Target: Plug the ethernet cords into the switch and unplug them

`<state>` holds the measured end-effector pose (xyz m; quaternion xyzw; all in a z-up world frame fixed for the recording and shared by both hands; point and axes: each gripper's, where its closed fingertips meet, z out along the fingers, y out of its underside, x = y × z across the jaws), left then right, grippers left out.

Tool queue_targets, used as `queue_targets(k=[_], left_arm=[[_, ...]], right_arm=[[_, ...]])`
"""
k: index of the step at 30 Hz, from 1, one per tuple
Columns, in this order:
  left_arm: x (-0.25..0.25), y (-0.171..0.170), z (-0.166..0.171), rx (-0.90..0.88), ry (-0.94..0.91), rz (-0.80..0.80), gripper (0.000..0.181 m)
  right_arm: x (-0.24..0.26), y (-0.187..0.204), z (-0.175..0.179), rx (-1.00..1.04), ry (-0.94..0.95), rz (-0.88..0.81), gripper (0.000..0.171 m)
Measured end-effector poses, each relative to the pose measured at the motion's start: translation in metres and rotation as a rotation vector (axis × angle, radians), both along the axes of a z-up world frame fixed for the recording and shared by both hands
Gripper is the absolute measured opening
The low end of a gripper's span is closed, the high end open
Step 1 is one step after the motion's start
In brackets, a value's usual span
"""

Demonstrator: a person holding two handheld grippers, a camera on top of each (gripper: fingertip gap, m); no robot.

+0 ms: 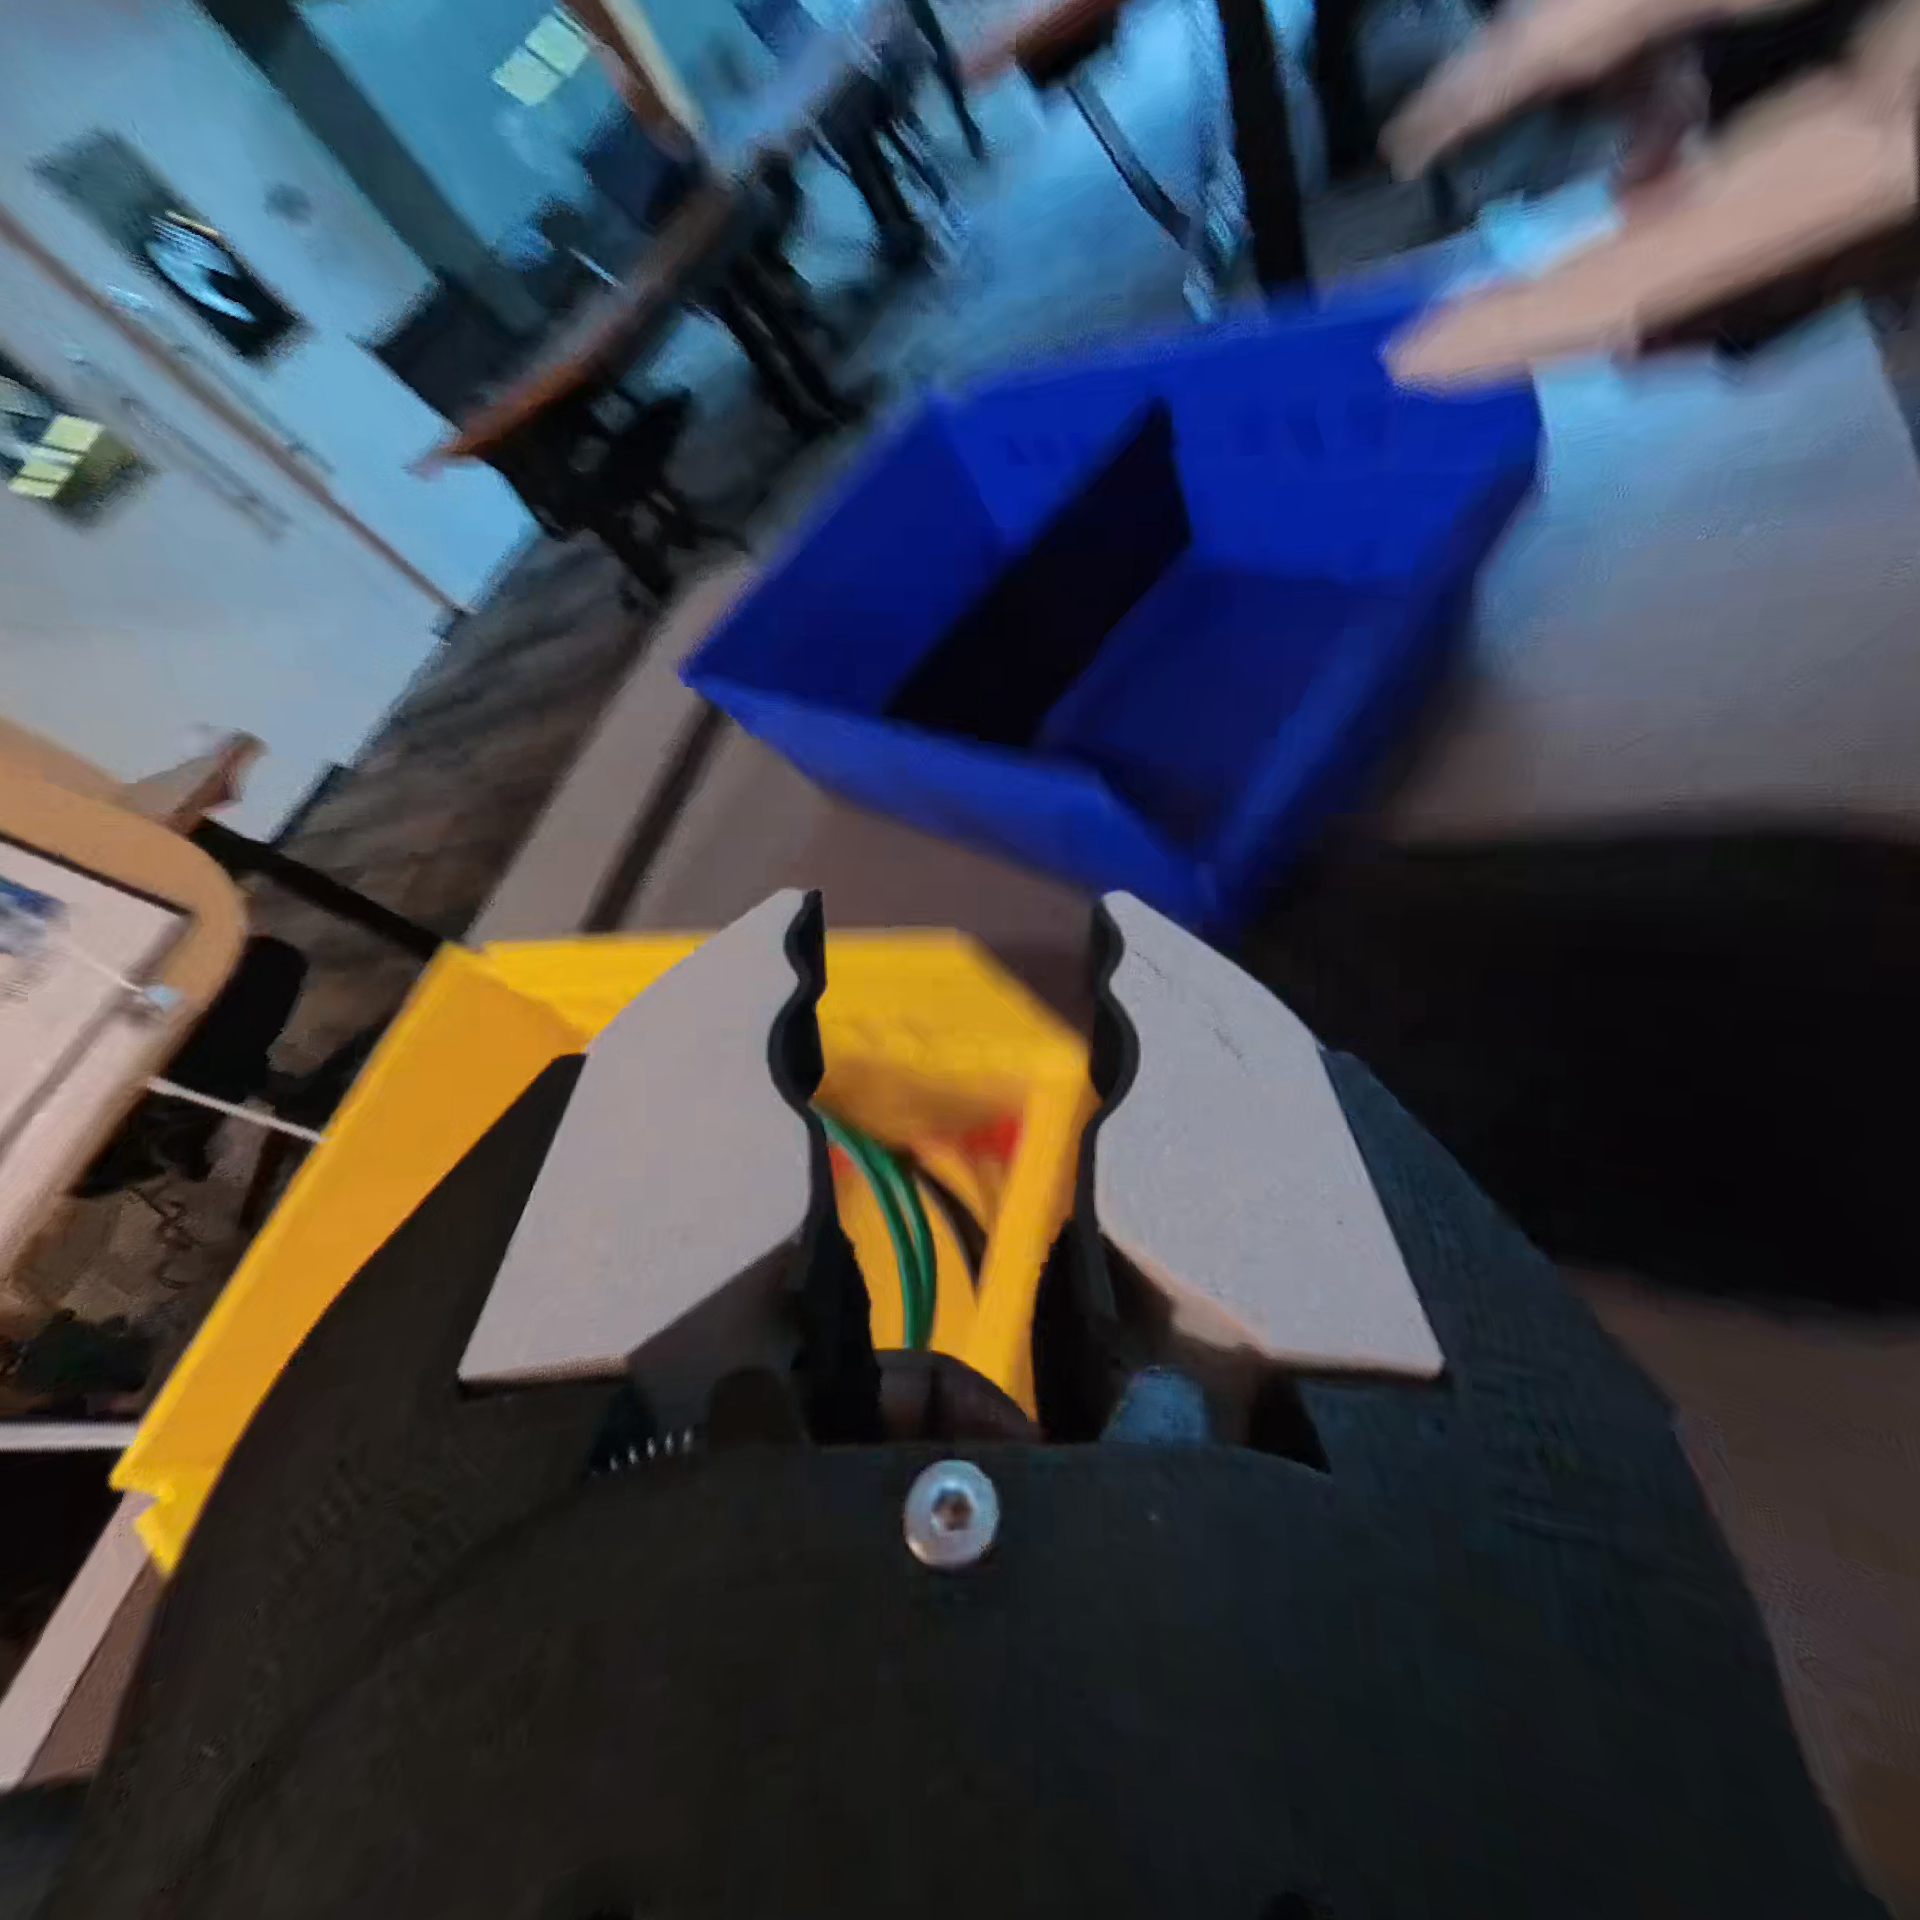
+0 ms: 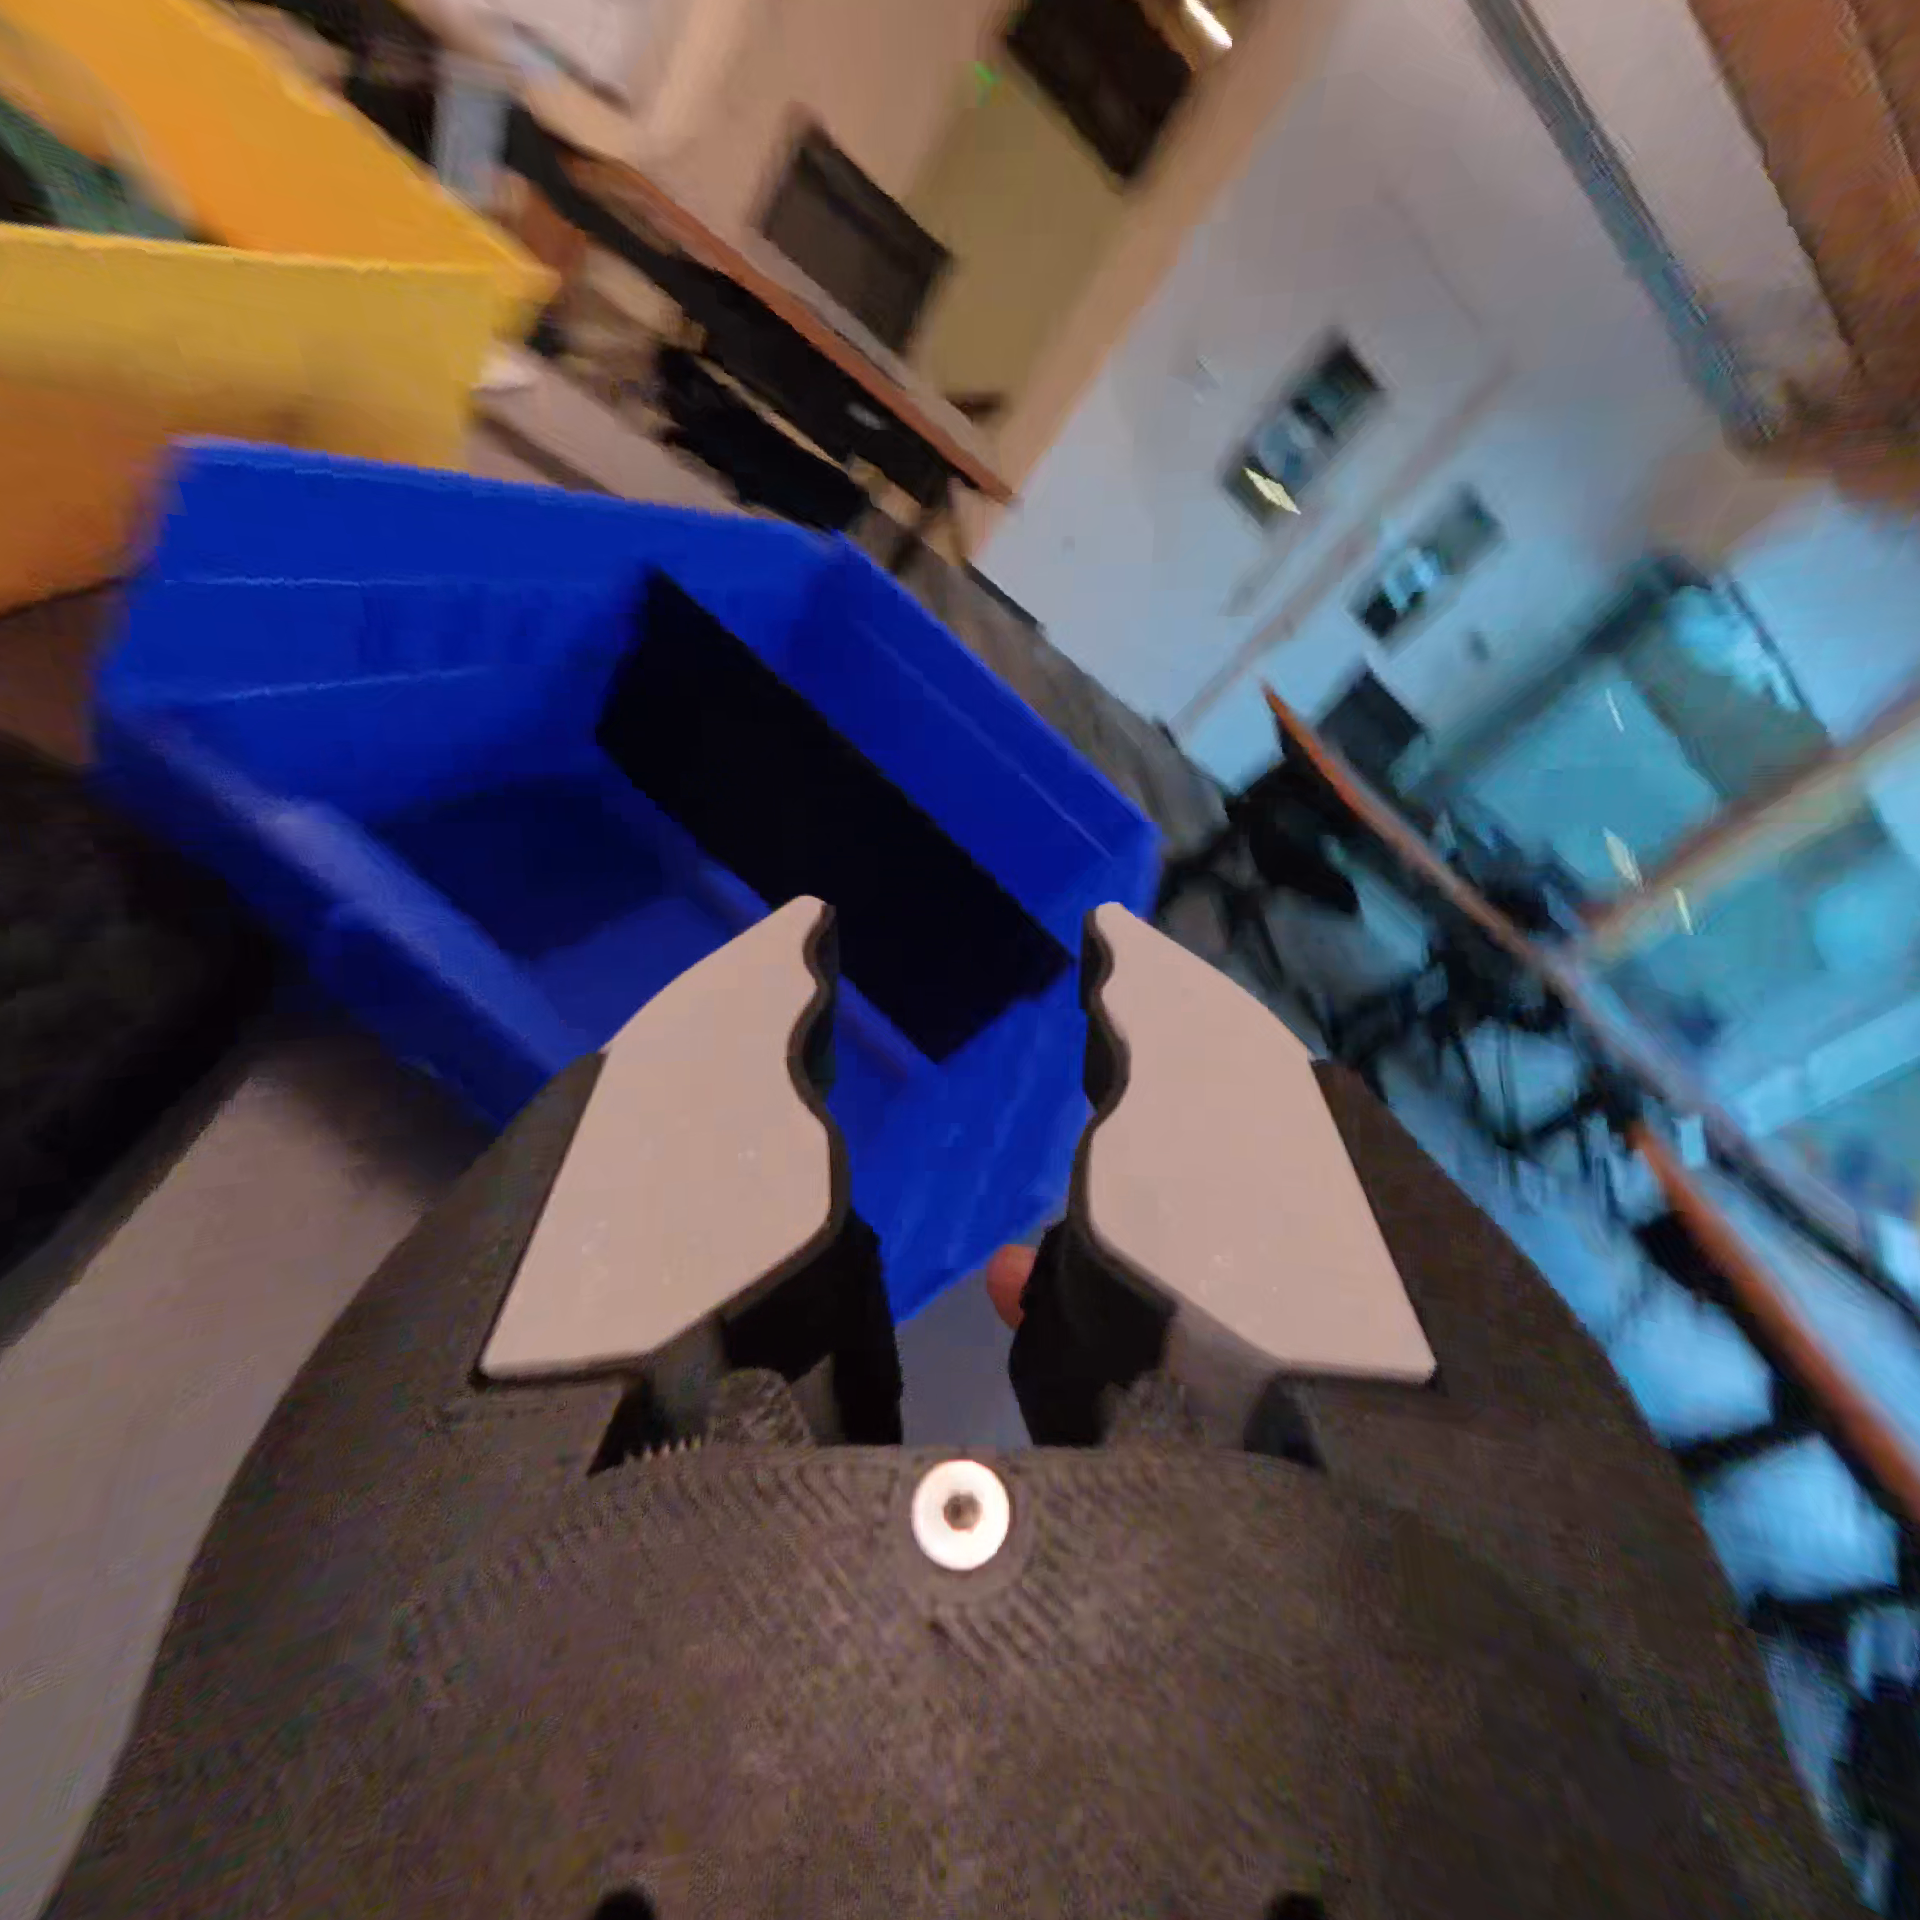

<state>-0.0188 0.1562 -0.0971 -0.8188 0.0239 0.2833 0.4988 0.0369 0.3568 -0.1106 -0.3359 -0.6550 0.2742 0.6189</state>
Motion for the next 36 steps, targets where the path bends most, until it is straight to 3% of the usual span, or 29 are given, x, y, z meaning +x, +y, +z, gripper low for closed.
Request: queue_targets(k=[3,7,9,12,18,26,36], left_arm=[[-0.004,-0.051,-0.063,-0.268,-0.071,0.039,0.049],[-0.021,-0.070,-0.100,-0.358,-0.101,0.139,0.044],[-0.027,-0.079,-0.116,-0.484,-0.099,0.161,0.040],[-0.036,-0.088,-0.119,-0.552,-0.102,0.201,0.032],[-0.058,-0.133,-0.119,-0.579,-0.170,0.312,0.033],[-0.060,-0.238,-0.118,-0.557,-0.229,0.452,0.035],[-0.016,-0.367,-0.116,-0.540,-0.267,0.631,0.034]], right_arm=[[-0.002,-0.053,-0.037,0.063,-0.240,0.292,0.045],[-0.005,-0.048,-0.087,0.141,-0.509,0.227,0.045],[-0.006,-0.043,-0.103,0.179,-0.595,0.188,0.052],[-0.018,-0.036,-0.105,0.235,-0.583,0.127,0.039],[-0.027,-0.038,-0.105,0.226,-0.532,0.131,0.038],[-0.028,-0.038,-0.106,0.227,-0.522,0.144,0.038],[-0.034,-0.037,-0.106,0.244,-0.534,0.139,0.038]])
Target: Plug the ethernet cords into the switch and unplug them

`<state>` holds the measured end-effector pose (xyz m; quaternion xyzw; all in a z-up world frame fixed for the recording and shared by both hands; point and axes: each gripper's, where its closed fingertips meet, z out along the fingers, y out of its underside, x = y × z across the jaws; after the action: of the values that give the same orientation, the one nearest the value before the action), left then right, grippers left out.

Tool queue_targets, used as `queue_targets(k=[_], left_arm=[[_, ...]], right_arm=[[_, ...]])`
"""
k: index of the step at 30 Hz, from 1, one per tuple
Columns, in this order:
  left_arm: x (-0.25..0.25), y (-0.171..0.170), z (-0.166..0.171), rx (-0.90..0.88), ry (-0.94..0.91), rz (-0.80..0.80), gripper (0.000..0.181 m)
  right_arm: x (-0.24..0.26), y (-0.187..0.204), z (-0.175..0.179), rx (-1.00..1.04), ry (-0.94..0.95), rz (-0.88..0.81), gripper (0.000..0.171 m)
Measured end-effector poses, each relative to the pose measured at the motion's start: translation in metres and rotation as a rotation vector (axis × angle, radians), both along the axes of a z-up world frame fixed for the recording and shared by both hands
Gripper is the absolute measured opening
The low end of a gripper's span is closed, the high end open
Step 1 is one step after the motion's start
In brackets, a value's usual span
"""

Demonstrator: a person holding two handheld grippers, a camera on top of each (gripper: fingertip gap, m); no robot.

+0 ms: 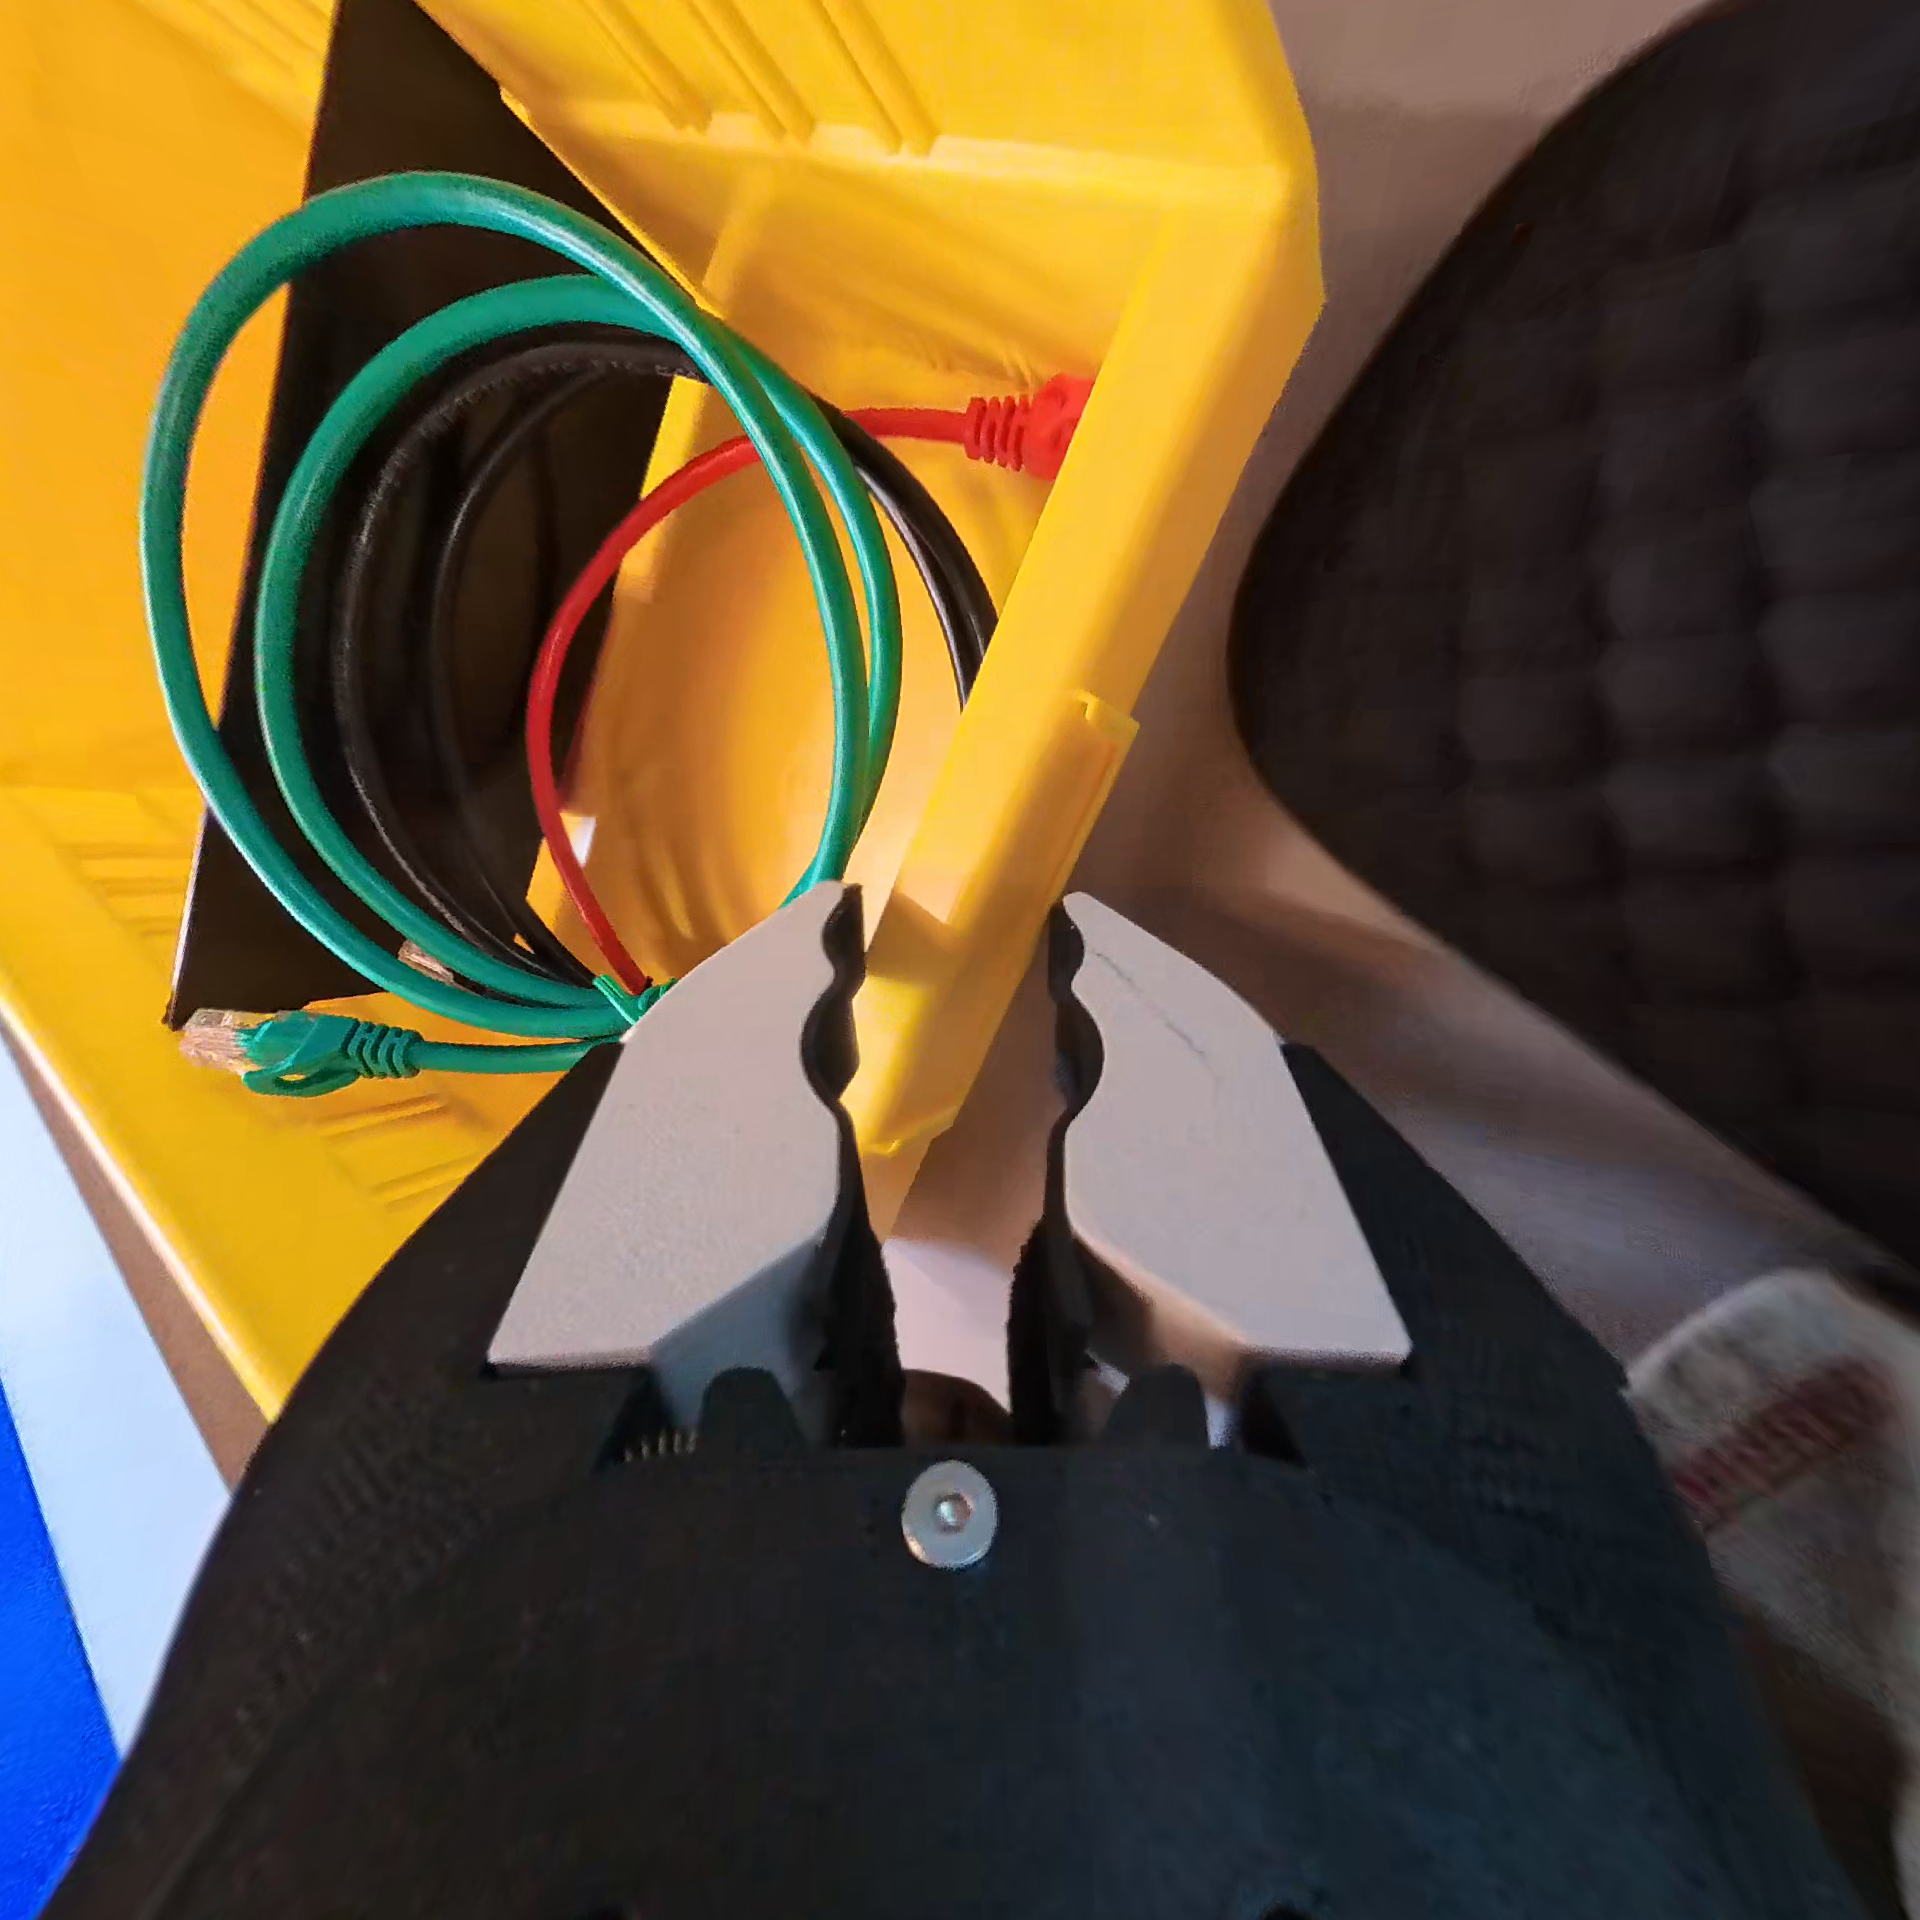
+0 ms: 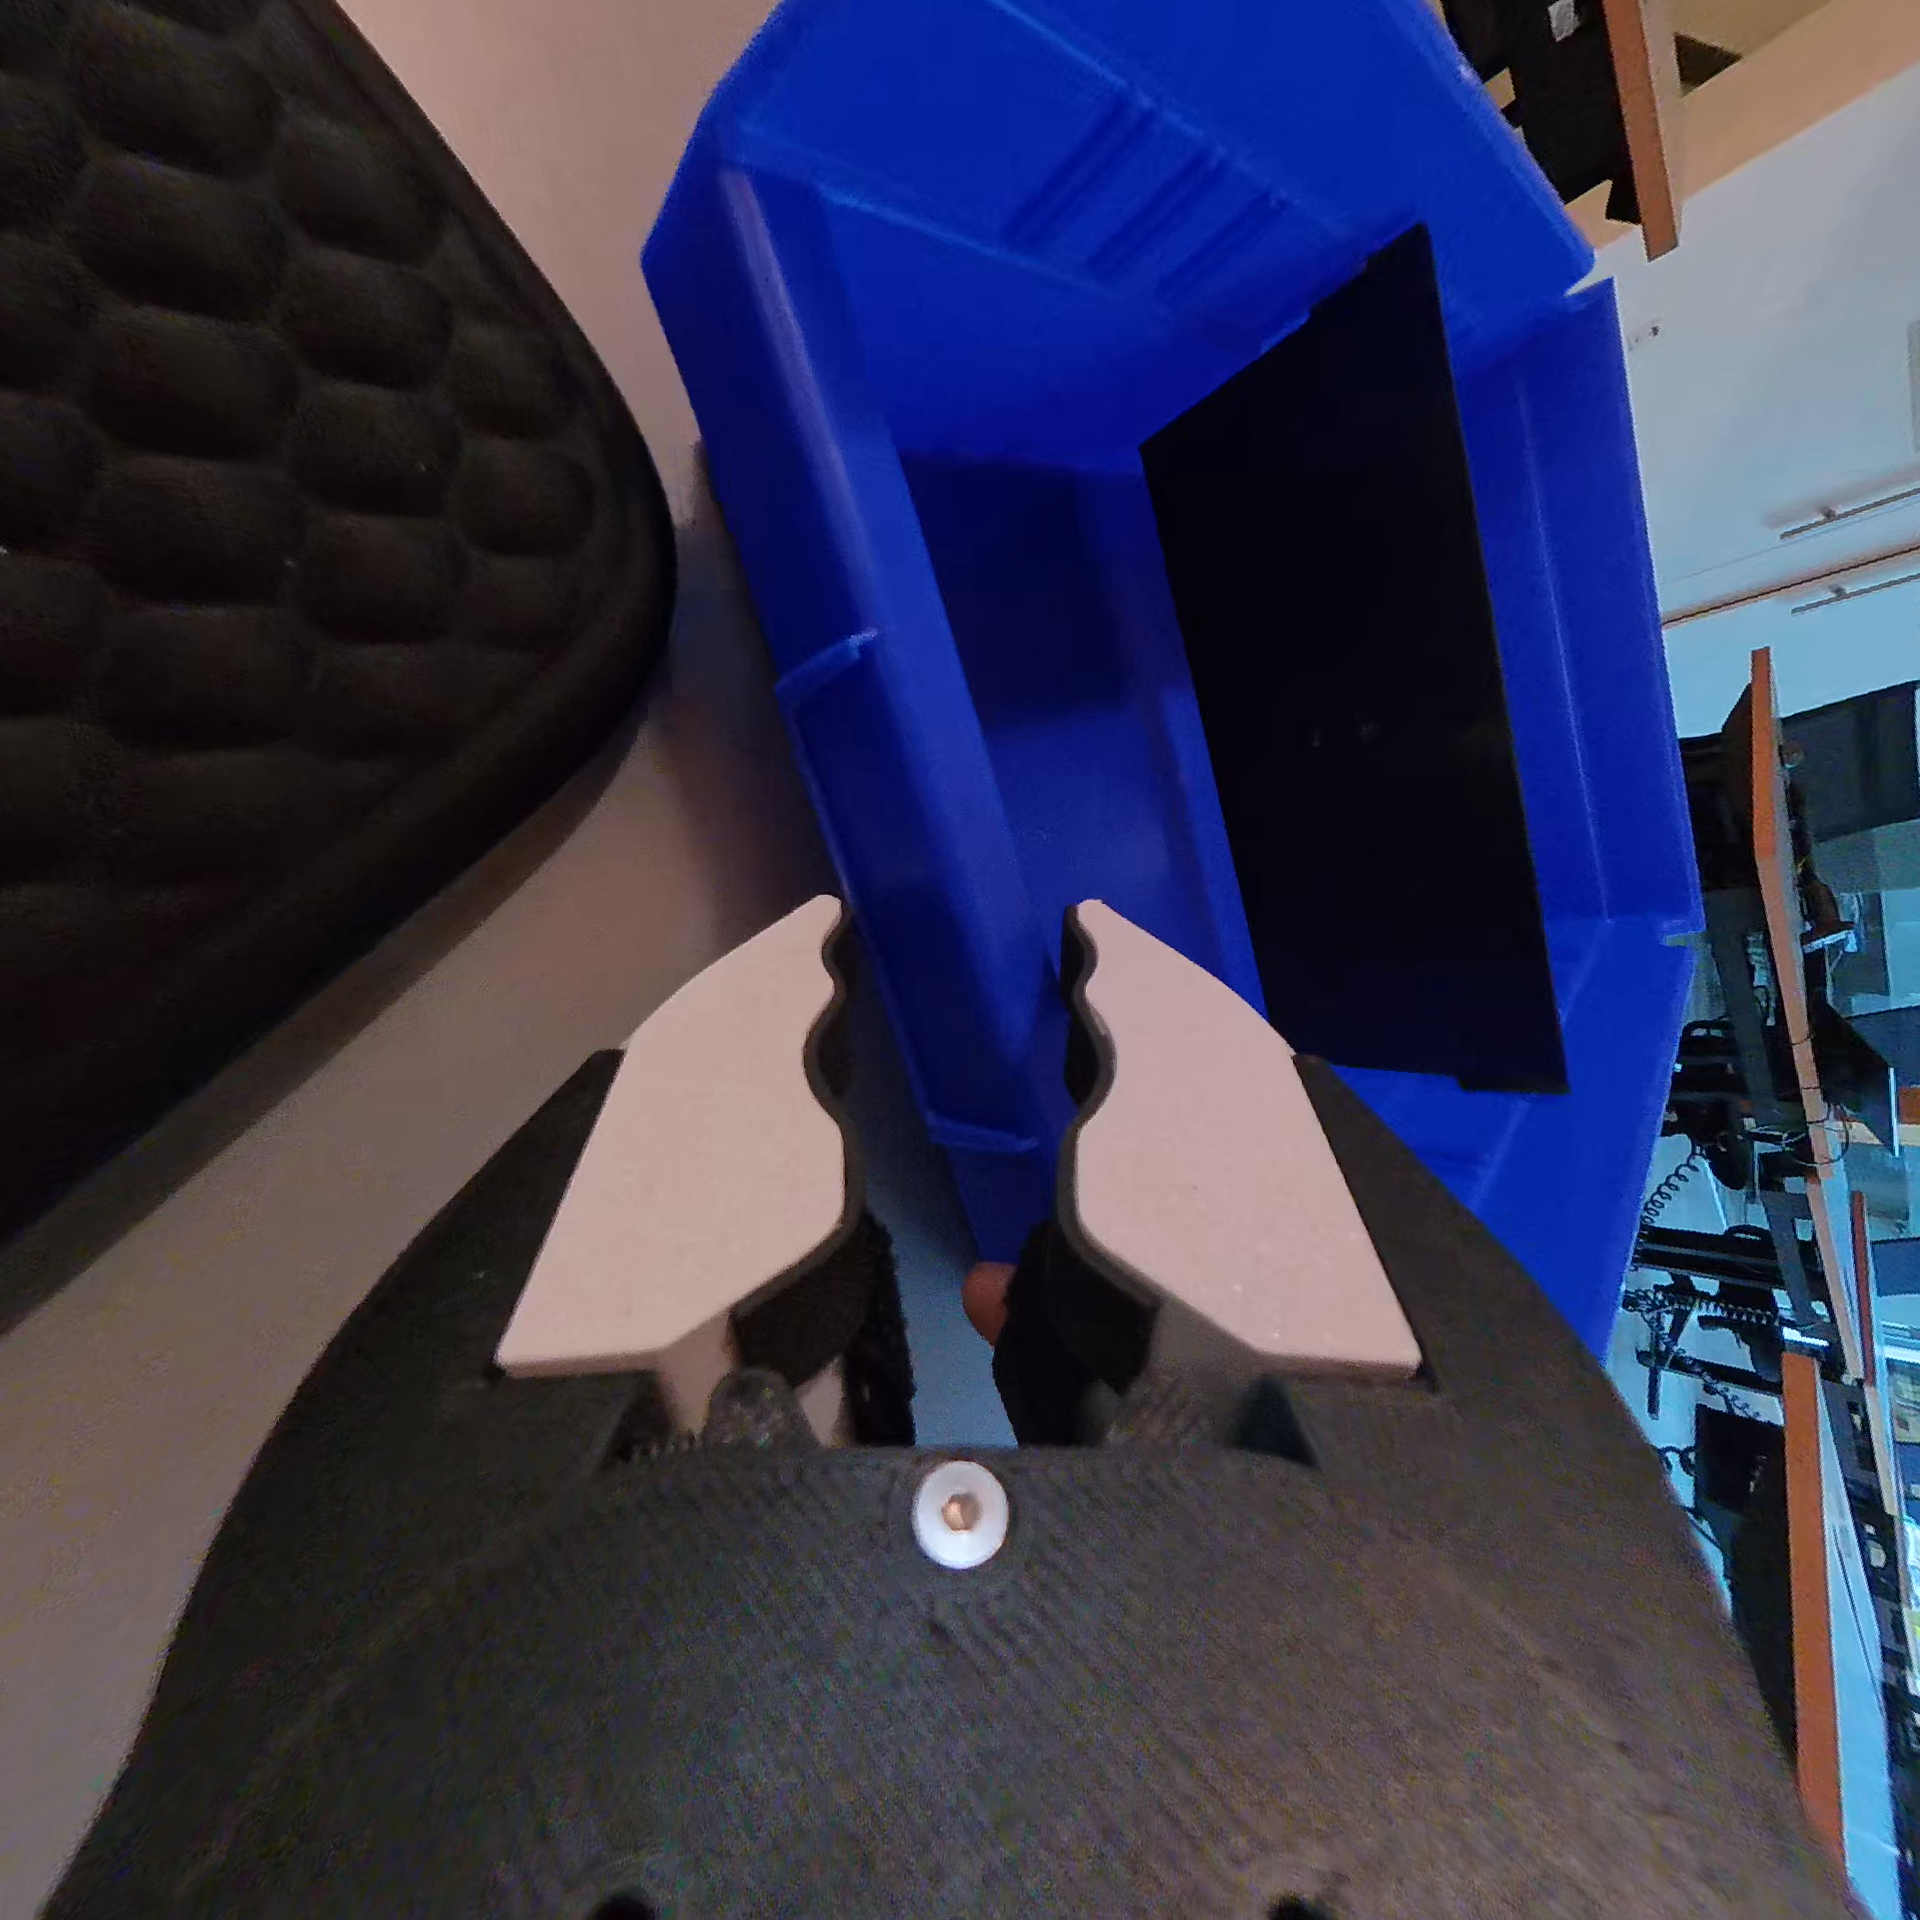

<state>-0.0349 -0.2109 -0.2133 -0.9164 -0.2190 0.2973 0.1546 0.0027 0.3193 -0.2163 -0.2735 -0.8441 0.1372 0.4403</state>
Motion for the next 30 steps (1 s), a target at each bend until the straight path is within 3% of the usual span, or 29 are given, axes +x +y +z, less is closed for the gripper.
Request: queue_targets(k=[11,15,18,20,22,25,30], left_arm=[[0.046,-0.078,0.002,0.041,-0.024,0.089,0.037],[0.058,-0.057,0.028,0.347,-0.024,0.059,0.055],[0.051,-0.036,0.080,0.567,0.175,-0.008,0.063],[0.034,-0.035,0.102,0.673,0.259,0.090,0.063],[0.023,-0.031,0.094,0.718,0.184,0.190,0.062],[0.006,-0.035,0.063,0.586,0.129,0.307,0.053],[-0.002,-0.031,0.043,0.528,0.091,0.335,0.049]], right_arm=[[0.007,0.023,-0.001,0.015,-0.052,-0.014,0.040],[0.017,0.019,0.006,-0.024,-0.042,0.002,0.047],[0.020,0.011,0.025,-0.120,0.050,0.035,0.048],[0.022,0.008,0.038,-0.162,0.107,0.043,0.048],[0.026,0.005,0.047,-0.167,0.136,0.056,0.048],[0.030,0.005,0.054,-0.140,0.156,0.058,0.048],[0.036,0.007,0.059,-0.148,0.173,0.054,0.048]])
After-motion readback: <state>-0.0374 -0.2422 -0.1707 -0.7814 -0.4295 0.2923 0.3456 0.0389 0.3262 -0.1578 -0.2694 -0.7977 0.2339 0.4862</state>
